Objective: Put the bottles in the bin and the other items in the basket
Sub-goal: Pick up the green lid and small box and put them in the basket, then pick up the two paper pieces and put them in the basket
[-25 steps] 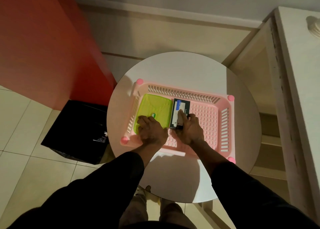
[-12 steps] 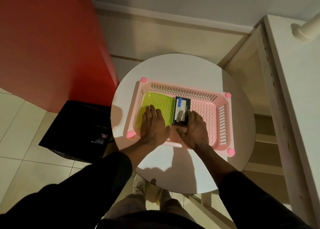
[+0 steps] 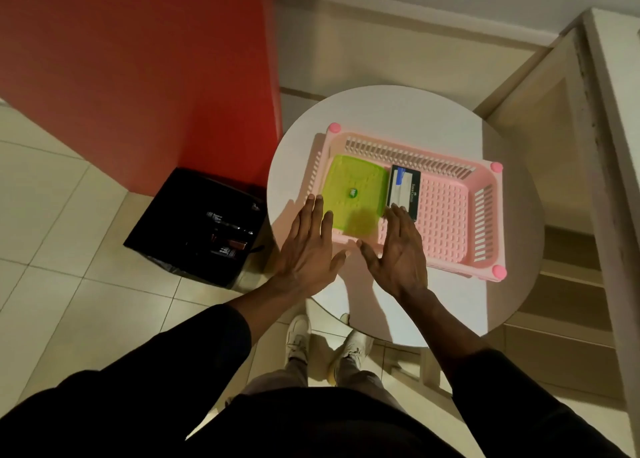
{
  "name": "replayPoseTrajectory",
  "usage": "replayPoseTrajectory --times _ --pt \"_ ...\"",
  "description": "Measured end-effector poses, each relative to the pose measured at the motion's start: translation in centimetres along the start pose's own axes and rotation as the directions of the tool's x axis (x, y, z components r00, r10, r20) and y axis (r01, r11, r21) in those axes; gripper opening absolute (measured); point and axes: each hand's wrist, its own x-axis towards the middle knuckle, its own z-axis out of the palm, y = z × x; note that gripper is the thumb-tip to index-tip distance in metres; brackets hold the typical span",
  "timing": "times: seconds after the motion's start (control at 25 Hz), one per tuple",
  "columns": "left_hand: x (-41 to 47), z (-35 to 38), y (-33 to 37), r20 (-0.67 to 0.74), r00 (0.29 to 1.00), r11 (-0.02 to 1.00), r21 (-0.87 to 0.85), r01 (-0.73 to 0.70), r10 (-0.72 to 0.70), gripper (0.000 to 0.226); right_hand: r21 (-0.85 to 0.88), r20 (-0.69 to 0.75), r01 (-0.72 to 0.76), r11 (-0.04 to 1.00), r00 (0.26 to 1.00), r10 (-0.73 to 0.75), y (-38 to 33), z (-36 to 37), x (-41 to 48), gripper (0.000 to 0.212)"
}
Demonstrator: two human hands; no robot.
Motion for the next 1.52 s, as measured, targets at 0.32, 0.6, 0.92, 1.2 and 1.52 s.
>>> replayPoseTrajectory --times 0.32,0.6,0.92,1.2,1.52 --pt "-10.4 2.8 -2.1 0.035 0.999 0.983 0.182 0.023 -0.029 0.093 -0.038 0.051 0.121 0.992 0.992 -0.119 -2.1 1.9 -7.5 0.081" --pt "-19.9 5.1 1.7 0.119 0.976 0.97 0.182 0.162 -0.185 0.1 -0.035 0.164 0.25 0.967 0.956 -0.242 -0.9 2.9 -15.7 0.082" --pt "-33.4 7.6 7.3 0.157 0.959 0.97 -0.026 0.241 -0.234 0.1 -0.009 0.341 0.258 0.966 0.909 -0.24 -0.1 4.5 -29.0 0.087" --pt "-42.0 10.4 6.4 0.271 0.917 0.953 0.17 0.252 -0.291 0.107 -0.007 0.48 0.316 0.949 0.834 -0.274 -3.4 6.2 -36.4 0.09" --pt "-52.1 12.4 0.6 0.331 0.92 0.975 0.141 0.173 -0.212 0.106 -0.088 0.471 0.222 0.971 0.868 -0.156 -8.7 9.6 -44.4 0.091"
